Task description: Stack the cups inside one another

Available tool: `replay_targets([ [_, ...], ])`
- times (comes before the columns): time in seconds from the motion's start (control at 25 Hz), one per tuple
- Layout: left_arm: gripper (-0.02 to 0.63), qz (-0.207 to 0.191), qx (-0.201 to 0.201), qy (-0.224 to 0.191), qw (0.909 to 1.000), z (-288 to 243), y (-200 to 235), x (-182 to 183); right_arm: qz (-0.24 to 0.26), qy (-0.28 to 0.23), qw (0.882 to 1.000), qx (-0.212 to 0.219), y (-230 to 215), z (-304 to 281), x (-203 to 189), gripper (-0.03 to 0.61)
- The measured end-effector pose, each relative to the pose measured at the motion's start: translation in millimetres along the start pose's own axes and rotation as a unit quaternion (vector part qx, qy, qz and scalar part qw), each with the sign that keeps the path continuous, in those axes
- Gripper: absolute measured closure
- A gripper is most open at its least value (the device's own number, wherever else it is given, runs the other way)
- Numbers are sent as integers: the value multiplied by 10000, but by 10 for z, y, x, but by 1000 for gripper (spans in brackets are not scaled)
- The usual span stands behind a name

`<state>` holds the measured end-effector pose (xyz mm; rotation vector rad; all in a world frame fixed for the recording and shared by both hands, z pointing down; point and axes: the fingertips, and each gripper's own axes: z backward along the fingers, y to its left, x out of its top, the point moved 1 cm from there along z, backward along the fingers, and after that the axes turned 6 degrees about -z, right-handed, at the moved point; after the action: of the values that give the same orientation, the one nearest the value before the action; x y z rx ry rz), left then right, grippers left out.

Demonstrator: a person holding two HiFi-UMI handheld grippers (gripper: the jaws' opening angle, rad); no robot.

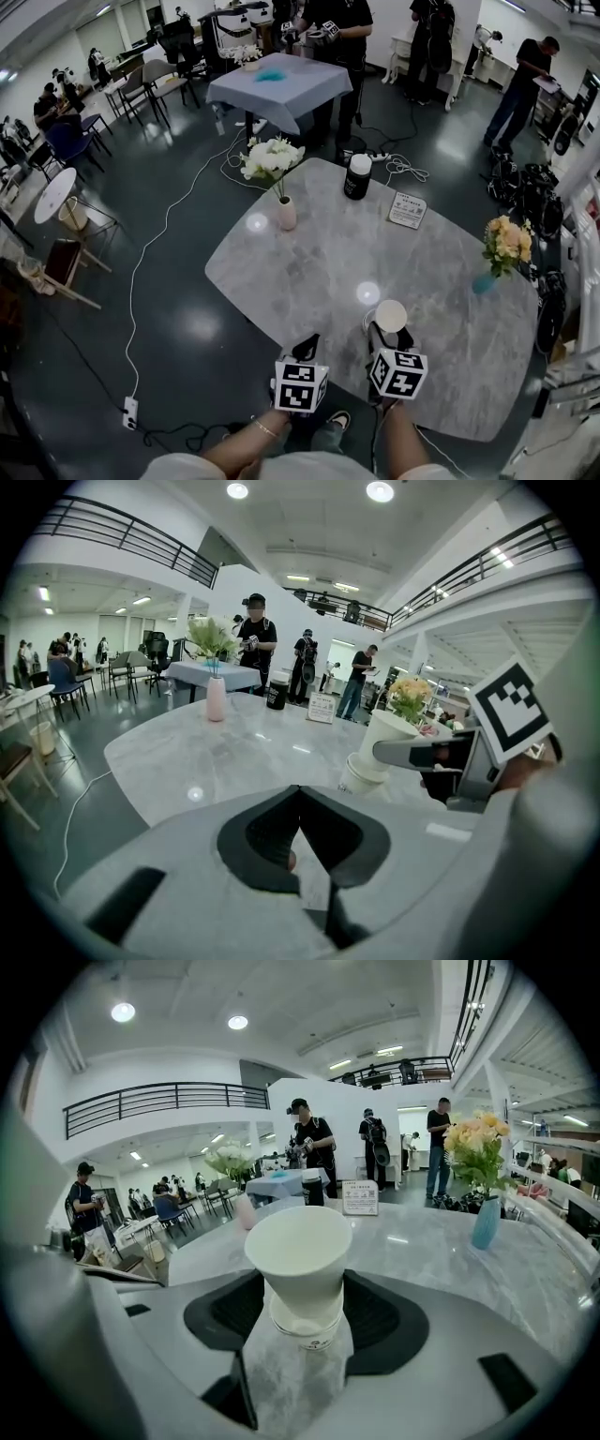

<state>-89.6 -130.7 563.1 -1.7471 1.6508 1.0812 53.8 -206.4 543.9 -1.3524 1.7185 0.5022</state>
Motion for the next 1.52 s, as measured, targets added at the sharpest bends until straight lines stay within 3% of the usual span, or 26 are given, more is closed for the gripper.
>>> replay_targets([
  [1.52, 617, -5, -162, 262, 9995, -214, 9, -134, -209, 219, 9995, -46, -13, -115, -215, 328],
])
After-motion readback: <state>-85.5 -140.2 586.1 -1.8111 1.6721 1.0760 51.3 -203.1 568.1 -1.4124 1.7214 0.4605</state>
